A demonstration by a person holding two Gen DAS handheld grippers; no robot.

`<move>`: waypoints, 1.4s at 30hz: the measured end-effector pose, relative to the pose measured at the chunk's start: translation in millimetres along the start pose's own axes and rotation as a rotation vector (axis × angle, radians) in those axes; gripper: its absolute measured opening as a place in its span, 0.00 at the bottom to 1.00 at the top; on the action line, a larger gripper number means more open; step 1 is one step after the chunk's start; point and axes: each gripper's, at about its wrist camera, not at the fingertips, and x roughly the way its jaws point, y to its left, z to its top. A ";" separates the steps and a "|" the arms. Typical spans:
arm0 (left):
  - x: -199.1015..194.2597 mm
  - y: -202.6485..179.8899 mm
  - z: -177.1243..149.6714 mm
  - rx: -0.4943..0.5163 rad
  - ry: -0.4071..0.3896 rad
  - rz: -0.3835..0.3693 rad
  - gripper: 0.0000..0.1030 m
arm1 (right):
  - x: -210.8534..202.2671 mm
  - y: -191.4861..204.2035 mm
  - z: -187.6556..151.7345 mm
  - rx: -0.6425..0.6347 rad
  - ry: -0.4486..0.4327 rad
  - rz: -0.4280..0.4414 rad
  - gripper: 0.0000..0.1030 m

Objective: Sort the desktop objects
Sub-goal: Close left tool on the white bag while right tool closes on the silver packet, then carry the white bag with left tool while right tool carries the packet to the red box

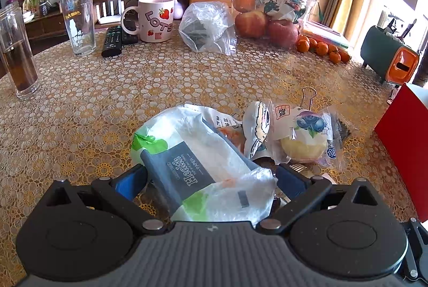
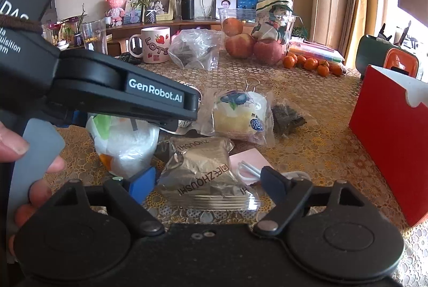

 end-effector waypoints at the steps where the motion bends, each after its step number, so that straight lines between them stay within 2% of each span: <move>1: 1.4 0.1 0.3 -0.001 0.000 -0.003 0.99 | 1.2 0.1 0.2 0.002 0.001 0.003 0.81; 6: 4.1 0.4 0.3 0.003 -0.007 -0.005 0.91 | 3.0 0.5 0.3 0.014 0.010 0.029 0.73; 10: 2.4 1.2 -0.9 -0.001 -0.015 -0.007 0.86 | 2.0 1.7 0.7 0.017 0.011 0.030 0.71; 21: -19.1 8.2 -2.8 -0.034 -0.061 -0.004 0.54 | -9.0 -2.4 4.9 0.041 0.005 0.052 0.58; 25: -29.1 10.8 -6.4 -0.040 -0.088 0.022 0.50 | -15.7 -5.8 6.4 0.044 0.001 0.056 0.52; 31: -51.8 6.5 -8.1 -0.009 -0.130 0.024 0.48 | -30.6 -11.5 8.3 0.059 -0.019 0.059 0.49; 42: -86.2 -5.6 -13.9 0.015 -0.153 -0.002 0.48 | -60.2 -25.2 14.5 0.088 -0.077 0.060 0.48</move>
